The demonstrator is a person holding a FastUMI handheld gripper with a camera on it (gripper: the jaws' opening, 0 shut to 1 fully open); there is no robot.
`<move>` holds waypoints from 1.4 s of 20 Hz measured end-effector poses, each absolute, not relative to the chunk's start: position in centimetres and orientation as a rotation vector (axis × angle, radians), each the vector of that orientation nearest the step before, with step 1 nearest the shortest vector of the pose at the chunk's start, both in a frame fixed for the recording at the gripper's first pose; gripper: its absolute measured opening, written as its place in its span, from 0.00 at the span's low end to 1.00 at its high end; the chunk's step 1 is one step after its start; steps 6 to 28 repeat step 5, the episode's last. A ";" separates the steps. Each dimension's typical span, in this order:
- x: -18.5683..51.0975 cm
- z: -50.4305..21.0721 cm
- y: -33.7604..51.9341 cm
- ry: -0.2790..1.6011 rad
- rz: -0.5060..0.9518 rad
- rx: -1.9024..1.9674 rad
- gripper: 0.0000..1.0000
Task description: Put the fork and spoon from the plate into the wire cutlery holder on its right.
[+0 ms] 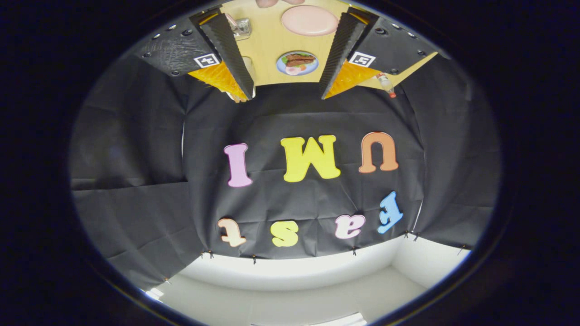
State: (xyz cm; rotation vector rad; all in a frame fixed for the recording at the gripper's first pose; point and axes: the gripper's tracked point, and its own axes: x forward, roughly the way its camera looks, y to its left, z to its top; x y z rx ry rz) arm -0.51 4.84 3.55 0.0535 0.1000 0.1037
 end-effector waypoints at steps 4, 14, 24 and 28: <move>-0.6 3.7 5.0 0.105 0.111 0.064 0.88; -0.6 3.9 4.9 0.100 0.110 0.064 0.88; -0.6 3.9 4.9 0.100 0.110 0.064 0.88; -0.6 3.9 4.9 0.100 0.110 0.064 0.88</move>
